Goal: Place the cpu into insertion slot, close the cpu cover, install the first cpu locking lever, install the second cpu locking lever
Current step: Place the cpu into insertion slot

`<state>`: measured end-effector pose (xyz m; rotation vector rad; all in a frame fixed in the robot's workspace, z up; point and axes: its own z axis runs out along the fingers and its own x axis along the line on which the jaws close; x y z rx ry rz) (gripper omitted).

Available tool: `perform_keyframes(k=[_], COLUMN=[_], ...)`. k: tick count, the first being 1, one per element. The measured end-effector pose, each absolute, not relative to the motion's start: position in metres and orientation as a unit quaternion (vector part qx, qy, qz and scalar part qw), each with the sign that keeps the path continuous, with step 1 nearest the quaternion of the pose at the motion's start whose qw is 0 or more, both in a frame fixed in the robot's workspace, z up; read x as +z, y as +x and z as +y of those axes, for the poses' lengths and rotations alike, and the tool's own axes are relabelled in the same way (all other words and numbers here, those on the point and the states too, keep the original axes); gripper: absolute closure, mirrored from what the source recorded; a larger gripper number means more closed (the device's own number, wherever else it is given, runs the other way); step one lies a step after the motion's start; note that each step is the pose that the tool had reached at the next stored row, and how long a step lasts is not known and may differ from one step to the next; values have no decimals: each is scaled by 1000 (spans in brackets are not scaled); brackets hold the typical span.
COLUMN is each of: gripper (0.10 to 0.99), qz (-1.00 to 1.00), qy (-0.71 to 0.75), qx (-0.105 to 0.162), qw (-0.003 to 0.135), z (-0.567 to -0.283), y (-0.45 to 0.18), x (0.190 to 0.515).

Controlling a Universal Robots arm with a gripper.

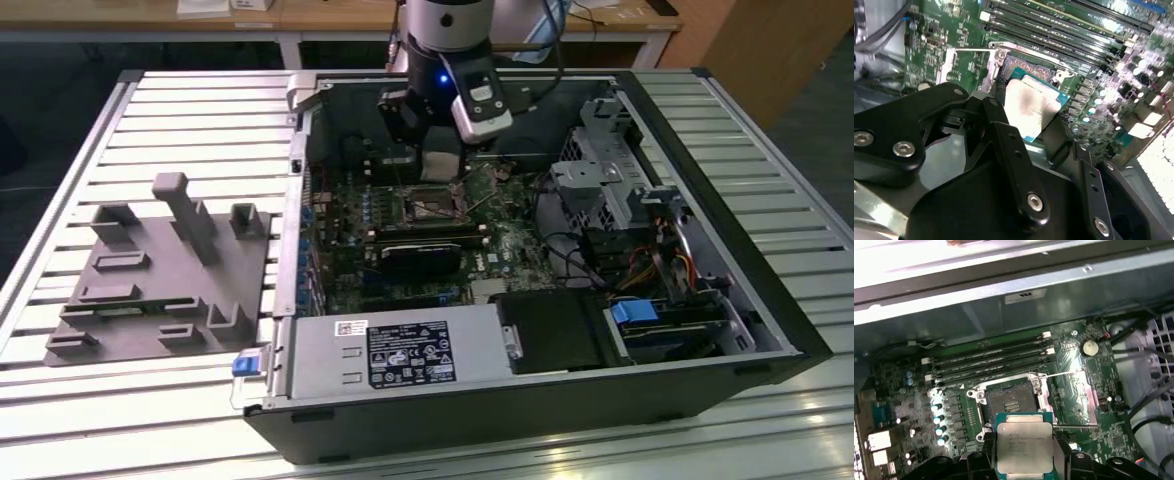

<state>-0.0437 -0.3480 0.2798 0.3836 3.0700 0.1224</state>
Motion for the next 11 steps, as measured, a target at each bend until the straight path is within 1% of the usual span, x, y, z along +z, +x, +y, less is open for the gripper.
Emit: perform_keyframes(k=[11], gripper=[549], qz=[974], qy=[222], qx=[36], qw=[27], z=[-348], y=[-44], x=[271])
